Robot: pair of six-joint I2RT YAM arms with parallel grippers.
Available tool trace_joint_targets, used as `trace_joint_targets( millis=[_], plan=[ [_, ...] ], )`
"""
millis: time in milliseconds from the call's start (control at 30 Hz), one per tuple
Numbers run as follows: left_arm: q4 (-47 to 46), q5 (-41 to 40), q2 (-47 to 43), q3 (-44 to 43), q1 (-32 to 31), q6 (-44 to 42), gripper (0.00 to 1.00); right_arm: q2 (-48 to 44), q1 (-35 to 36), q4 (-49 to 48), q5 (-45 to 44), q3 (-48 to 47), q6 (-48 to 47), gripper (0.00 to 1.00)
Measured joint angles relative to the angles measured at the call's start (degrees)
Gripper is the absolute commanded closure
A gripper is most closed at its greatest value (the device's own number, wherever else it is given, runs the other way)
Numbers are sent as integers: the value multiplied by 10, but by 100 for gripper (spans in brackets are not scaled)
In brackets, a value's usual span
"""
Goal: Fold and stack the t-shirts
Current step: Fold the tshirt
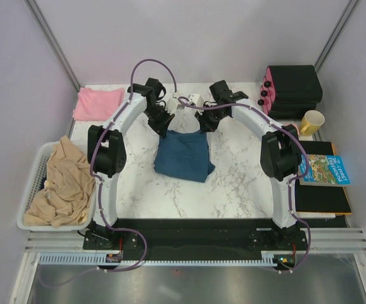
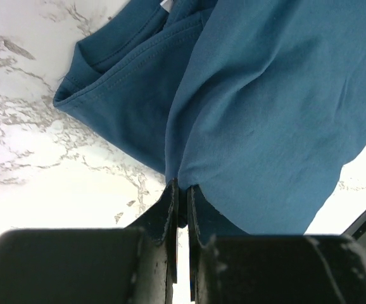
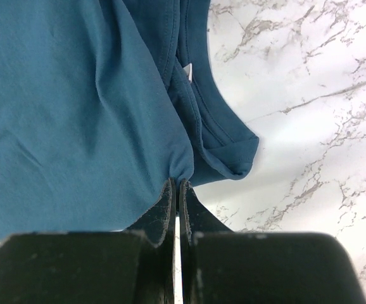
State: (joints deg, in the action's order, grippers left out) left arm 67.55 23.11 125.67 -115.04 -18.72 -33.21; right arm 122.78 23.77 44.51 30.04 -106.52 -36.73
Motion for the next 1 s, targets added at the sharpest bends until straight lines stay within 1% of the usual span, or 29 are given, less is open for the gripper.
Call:
trace_joint_targets(
  millis=[400,467,500,533,567,600,633,667,700,733,767,800,900,1000],
  plan=[
    [-43,-9,26,1,-4,9,86,0,0,-24,-28,12,12,100],
    [-56,-14,26,3,-5,13,78,0,0,-31,-33,14,14,100],
    [-63,-18,26,5,-7,15,74,0,0,-37,-36,16,16,96],
    [-70,-20,26,6,-7,17,67,0,0,-40,-40,19,18,88],
    [-74,-22,26,7,-7,19,62,0,0,-43,-46,23,20,67],
    [-78,-23,26,8,-7,20,54,0,0,-45,-50,25,23,56],
    [-83,-24,26,9,-7,22,41,0,1,-50,-58,30,23,47],
    [-87,-27,26,9,-7,24,36,0,2,-53,-65,35,24,34],
    [-92,-31,26,9,-7,26,30,0,2,-57,-73,40,25,29],
    [-95,-33,26,10,-7,29,17,0,3,-60,-80,45,28,24],
    [-99,-37,26,13,-7,31,3,0,4,-67,-90,54,24,22],
    [-105,-42,26,16,-7,33,0,0,4,-71,-96,59,26,20],
    [-132,-67,21,45,-8,42,0,0,8,-85,-114,82,27,20],
    [-172,-111,-2,101,-9,47,0,-5,10,-103,-135,106,33,19]
  ],
)
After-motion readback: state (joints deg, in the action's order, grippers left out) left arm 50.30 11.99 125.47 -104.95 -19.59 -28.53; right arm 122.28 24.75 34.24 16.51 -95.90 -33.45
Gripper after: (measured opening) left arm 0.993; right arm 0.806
